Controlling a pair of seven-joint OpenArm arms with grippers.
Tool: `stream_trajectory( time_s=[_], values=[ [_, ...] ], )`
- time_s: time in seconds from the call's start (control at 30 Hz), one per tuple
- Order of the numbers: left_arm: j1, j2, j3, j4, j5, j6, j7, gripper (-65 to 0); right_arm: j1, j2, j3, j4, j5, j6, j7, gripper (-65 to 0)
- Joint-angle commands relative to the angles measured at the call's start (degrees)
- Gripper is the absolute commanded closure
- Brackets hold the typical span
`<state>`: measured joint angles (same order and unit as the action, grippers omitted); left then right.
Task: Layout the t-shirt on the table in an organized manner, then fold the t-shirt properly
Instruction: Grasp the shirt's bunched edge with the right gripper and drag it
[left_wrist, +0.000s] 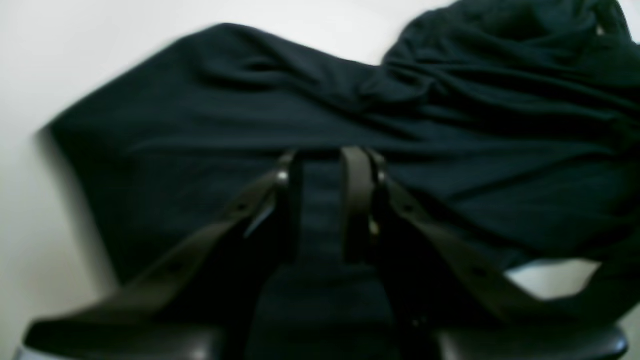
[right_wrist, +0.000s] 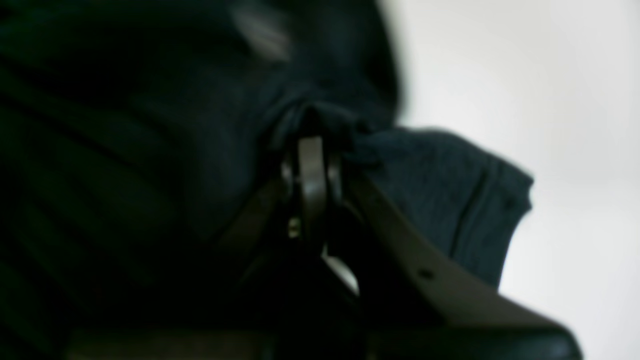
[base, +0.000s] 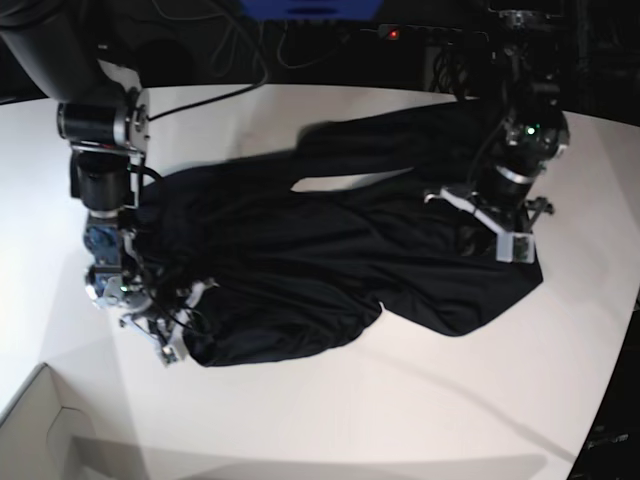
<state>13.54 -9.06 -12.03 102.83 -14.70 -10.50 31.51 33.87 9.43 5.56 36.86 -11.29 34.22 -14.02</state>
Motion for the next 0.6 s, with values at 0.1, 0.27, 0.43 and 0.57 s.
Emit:
stream_trajectory(
  time_s=[0.1, 0.27, 0.43, 0.57],
  values=[
    [8.5, -0.3, -5.7, 6.1, -0.5, -0.4, -1.1, -13.2, 8.5, -3.1, -6.6, -8.5, 0.8, -5.4, 7.5, 0.0],
    [13.8, -0.3, -13.1, 7.5, -0.5, -0.5, -1.4, -13.2, 14.8, -8.9, -14.0, -17.7, 0.8, -8.1, 16.8, 0.0],
    [14.3, -0.1, -19.3, 7.8, -0.5, -5.2, -1.0, -13.2, 14.8, -11.1, -17.1, -11.4, 1.0, -8.1, 20.0, 0.0],
    [12.9, 0.3, -22.0, 7.8, -0.5, -13.2, -1.0, -13.2, 8.9, -9.7, -17.0, 1.8, 1.0, -8.0, 21.1, 0.0]
  ],
)
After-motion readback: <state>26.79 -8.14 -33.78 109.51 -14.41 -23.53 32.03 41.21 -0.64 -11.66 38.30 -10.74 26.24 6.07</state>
